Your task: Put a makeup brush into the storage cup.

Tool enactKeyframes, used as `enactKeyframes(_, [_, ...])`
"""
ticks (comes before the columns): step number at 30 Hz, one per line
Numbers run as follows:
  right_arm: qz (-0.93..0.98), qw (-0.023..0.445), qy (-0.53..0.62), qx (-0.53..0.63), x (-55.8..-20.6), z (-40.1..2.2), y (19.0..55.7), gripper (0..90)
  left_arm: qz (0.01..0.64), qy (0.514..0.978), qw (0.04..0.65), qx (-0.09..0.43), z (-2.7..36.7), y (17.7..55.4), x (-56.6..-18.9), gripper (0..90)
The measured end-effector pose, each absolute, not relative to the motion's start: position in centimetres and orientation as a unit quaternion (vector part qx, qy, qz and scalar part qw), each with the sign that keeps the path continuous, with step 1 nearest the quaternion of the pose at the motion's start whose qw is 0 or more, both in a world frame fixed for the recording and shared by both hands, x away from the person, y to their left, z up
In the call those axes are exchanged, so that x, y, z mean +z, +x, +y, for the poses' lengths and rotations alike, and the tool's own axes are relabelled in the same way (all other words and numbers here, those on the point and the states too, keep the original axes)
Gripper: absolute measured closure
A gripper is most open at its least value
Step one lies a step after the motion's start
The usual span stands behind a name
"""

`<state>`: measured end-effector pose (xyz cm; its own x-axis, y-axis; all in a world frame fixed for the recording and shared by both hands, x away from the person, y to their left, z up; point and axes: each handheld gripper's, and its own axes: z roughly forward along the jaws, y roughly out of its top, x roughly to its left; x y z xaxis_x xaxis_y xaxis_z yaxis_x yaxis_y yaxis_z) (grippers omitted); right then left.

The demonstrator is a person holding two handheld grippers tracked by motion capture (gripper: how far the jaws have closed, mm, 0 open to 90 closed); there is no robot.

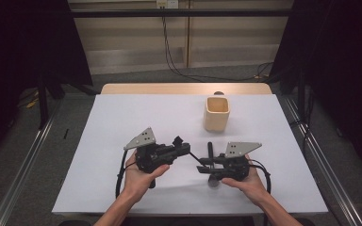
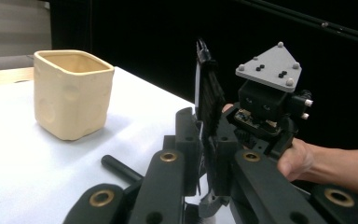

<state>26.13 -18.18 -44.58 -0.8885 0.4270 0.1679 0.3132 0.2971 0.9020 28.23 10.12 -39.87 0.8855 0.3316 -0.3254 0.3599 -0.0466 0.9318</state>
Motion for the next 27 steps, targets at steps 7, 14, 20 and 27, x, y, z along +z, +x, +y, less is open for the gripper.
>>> enactKeyframes(7, [0.798,0.056,0.237,0.55,-44.4,-18.7,26.1,53.5,0.245,0.72,0.65,-0.009,10.9,28.4,-39.6,85.6])
enactKeyframes(14, [0.794,0.053,0.26,0.547,-44.4,-19.2,26.2,35.2,0.25,0.721,0.646,-0.004,11.6,28.6,-39.4,85.6])
enactKeyframes(20, [0.789,0.054,0.269,0.549,-44.3,-19.6,26.3,22.1,0.251,0.723,0.644,0.0,12.2,28.7,-39.0,85.6])
enactKeyframes(27, [0.787,0.047,0.257,0.56,-44.0,-20.0,26.2,7.3,0.255,0.728,0.636,0.007,13.0,28.9,-38.5,85.6])
